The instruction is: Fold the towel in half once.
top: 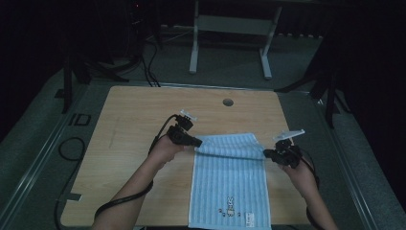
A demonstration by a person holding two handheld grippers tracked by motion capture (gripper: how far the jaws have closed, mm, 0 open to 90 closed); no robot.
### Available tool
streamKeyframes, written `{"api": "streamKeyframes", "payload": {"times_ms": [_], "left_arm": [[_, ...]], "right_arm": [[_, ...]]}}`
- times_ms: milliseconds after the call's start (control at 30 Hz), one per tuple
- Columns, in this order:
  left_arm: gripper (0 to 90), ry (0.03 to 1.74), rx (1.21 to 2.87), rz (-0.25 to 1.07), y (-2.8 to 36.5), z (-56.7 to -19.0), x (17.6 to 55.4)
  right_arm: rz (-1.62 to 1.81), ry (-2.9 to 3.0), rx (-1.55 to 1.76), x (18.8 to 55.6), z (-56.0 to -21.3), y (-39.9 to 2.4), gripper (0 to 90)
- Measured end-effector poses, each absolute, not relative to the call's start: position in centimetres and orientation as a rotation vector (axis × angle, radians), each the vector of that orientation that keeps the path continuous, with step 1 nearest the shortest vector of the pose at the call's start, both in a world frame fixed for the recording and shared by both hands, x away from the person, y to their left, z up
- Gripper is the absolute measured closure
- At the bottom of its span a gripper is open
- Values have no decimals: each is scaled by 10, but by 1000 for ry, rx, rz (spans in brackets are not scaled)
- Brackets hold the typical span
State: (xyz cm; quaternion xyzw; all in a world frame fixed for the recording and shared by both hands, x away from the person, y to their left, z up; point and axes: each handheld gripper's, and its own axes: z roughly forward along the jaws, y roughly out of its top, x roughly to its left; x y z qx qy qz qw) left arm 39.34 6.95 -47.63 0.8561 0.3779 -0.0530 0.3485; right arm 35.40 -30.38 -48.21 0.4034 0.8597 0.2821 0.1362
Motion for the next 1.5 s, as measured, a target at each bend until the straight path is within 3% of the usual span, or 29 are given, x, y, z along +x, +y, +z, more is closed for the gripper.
{"api": "streamKeyframes", "payload": {"times_ms": [200, 433, 533, 567, 667, 833, 1033, 1167, 1500], "left_arm": [[866, 1002, 2254, -185, 73, -502, 377], [843, 1025, 2280, -229, 81, -522, 369], [722, 1015, 2324, -191, 81, -525, 362], [642, 1015, 2325, -169, 82, -523, 360], [596, 1019, 2270, -74, 86, -507, 353], [620, 933, 2254, -34, 71, -491, 343], [618, 921, 2347, -103, 46, -521, 344], [622, 964, 2328, -111, 48, -533, 352], [621, 1017, 2318, -67, 59, -532, 373]], "right_arm": [[820, 2513, 1168, 324, -504, -303, 844], [766, 2543, 1147, 314, -517, -302, 847], [766, 2543, 1161, 316, -519, -303, 836], [770, 2530, 1169, 316, -516, -303, 801], [816, 2500, 1163, 317, -504, -302, 757], [837, 2520, 1087, 318, -489, -284, 752], [754, 2565, 1071, 325, -509, -271, 733], [682, 2602, 1097, 336, -527, -270, 734], [701, 2630, 1120, 370, -527, -261, 732]]}}
